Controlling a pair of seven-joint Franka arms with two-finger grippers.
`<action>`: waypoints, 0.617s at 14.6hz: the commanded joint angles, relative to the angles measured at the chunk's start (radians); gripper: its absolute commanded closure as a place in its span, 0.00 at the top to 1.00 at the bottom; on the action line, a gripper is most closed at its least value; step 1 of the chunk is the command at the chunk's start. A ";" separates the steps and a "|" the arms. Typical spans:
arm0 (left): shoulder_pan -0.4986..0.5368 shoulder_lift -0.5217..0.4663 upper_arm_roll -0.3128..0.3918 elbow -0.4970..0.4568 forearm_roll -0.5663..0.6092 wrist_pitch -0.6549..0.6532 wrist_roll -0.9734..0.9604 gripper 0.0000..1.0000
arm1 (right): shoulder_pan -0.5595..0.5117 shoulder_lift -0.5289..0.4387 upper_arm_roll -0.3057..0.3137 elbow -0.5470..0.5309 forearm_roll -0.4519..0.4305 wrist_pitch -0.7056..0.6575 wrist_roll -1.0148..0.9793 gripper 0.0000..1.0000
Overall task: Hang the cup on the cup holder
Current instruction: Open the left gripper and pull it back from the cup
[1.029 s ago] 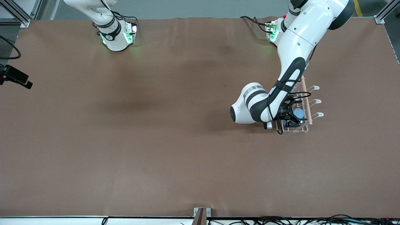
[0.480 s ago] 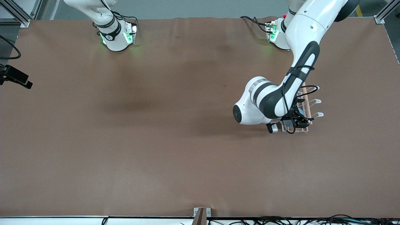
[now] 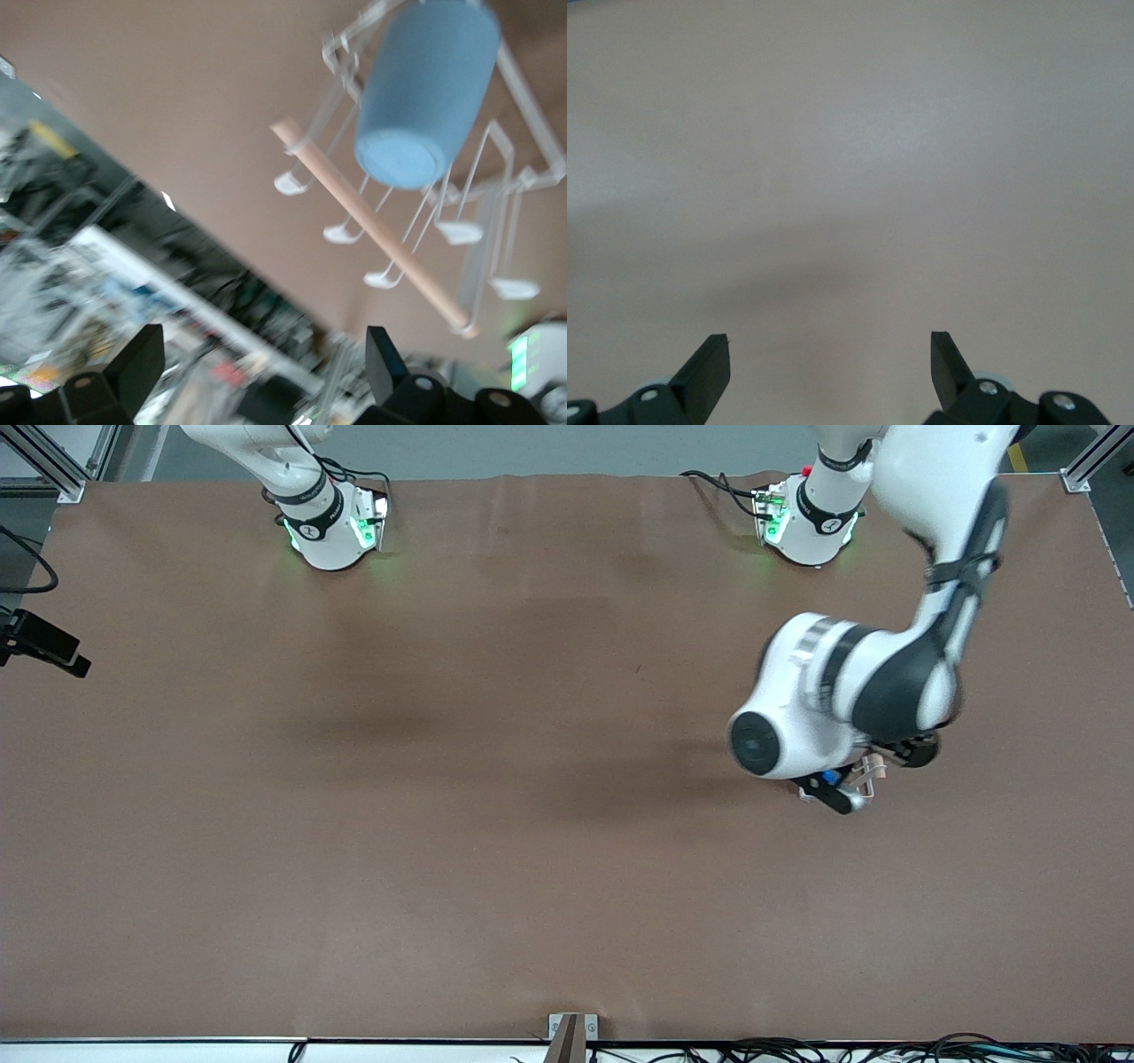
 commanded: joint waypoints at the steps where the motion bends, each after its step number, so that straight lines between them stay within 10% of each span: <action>1: 0.037 -0.092 0.048 -0.008 -0.178 0.093 -0.172 1.00 | 0.005 -0.012 0.000 -0.008 -0.010 0.002 -0.013 1.00; 9: 0.094 -0.311 0.215 -0.041 -0.588 0.271 -0.248 0.98 | 0.017 -0.012 -0.002 -0.008 -0.013 -0.004 -0.018 1.00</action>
